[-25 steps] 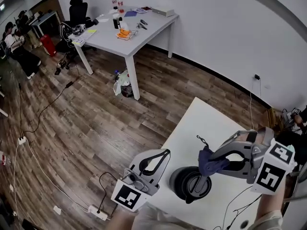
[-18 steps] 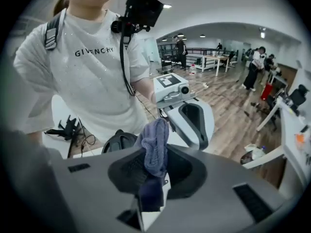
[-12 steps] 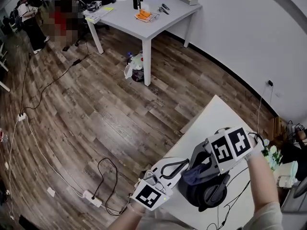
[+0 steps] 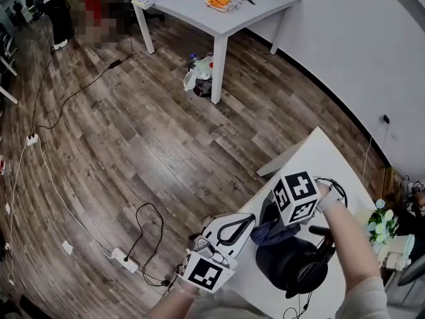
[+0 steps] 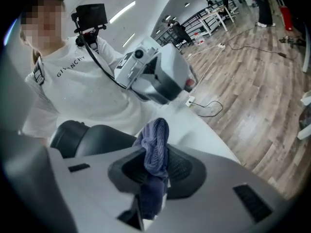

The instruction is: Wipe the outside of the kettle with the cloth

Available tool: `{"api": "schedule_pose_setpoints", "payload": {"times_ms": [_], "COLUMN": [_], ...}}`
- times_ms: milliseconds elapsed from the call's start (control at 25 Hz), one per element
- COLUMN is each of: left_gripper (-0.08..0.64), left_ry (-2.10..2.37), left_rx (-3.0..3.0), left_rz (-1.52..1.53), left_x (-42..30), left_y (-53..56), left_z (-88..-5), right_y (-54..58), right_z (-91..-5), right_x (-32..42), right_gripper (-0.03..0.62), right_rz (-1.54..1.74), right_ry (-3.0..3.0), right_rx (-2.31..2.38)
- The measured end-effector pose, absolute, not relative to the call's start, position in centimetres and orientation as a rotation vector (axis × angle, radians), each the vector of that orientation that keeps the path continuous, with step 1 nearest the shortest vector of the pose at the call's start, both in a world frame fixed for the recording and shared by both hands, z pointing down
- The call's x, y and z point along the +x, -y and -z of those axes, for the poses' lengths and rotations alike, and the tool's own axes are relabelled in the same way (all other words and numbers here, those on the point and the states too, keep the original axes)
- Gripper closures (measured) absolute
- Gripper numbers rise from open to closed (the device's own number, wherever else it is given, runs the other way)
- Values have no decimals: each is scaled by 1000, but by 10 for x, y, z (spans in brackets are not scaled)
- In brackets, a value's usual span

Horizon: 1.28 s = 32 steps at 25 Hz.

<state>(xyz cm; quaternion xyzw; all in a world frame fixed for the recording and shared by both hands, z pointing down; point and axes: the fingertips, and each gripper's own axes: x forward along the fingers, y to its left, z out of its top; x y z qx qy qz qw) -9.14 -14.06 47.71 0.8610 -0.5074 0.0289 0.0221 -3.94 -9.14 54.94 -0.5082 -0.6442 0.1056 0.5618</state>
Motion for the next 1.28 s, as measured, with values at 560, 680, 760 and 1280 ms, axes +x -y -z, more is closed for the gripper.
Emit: {"api": "schedule_pose_setpoints", "payload": {"times_ms": [560, 680, 760, 1280], "left_gripper": [554, 554, 554, 554], "left_ry": [1680, 1718, 1729, 1507], "left_rx": [2669, 2657, 2694, 2516], "left_rz": [-101, 0, 67, 170], "left_x": [-91, -76, -68, -57], "left_y": [114, 92, 79, 18], "left_z": [-434, -394, -370, -427], "right_y": [128, 120, 99, -18], "right_z": [-344, -317, -298, -416], "right_x": [-40, -19, -21, -11], "right_gripper": [529, 529, 529, 529], "right_rz": [127, 450, 683, 921], "right_ry": [2441, 2445, 2437, 1989], "right_rx": [-659, -97, 161, 592]}}
